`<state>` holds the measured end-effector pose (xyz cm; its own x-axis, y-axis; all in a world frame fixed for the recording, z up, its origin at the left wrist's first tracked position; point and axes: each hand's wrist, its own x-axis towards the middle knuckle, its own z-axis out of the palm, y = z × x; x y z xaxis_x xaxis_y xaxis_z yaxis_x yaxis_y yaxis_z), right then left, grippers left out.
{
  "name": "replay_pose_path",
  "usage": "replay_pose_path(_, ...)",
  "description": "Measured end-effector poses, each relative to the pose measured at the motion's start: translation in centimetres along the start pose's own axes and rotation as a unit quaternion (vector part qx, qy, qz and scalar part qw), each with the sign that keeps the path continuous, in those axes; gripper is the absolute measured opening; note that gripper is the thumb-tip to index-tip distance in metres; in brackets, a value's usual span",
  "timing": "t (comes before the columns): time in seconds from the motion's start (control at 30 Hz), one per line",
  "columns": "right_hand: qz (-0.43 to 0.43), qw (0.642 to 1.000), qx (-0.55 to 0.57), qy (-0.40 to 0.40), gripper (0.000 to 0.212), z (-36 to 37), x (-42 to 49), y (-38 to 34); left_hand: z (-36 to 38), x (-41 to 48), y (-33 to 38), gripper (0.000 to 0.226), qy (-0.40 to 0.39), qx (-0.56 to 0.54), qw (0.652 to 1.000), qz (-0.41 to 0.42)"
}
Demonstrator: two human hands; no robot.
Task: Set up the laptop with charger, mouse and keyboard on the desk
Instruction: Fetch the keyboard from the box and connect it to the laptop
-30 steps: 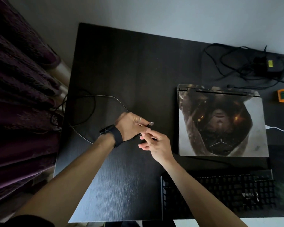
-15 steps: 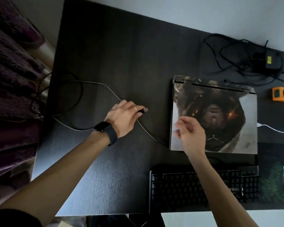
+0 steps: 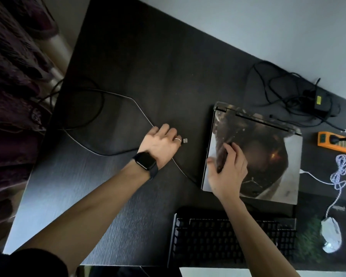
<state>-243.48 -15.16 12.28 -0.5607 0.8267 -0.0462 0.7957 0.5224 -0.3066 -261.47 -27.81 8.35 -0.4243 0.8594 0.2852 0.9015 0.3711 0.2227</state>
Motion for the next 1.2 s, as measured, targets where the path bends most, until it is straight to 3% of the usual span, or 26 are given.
replay_pose_path(0.17,0.004,1.0,-0.004,0.011,0.064,0.7,-0.2,0.3,0.8,-0.6,1.9,0.034,0.0,-0.06,0.997,0.041)
replay_pose_path(0.37,-0.012,1.0,-0.009,0.021,0.063,0.9,-0.2,0.7,2.2,-0.5,3.9,0.015,0.021,-0.09,0.996,-0.019)
replay_pose_path(0.6,-0.022,0.999,-0.013,0.043,0.061,1.3,-0.2,0.7,2.8,0.5,4.4,0.015,0.017,-0.098,0.994,-0.049)
replay_pose_path(0.93,-0.024,0.997,-0.039,0.056,0.06,1.6,-0.2,0.8,3.3,1.0,4.0,0.017,0.025,-0.104,0.994,-0.03)
replay_pose_path(1.2,-0.018,0.997,-0.05,0.05,0.061,1.6,-0.3,0.9,3.1,0.8,4.8,0.024,0.01,-0.088,0.993,-0.079)
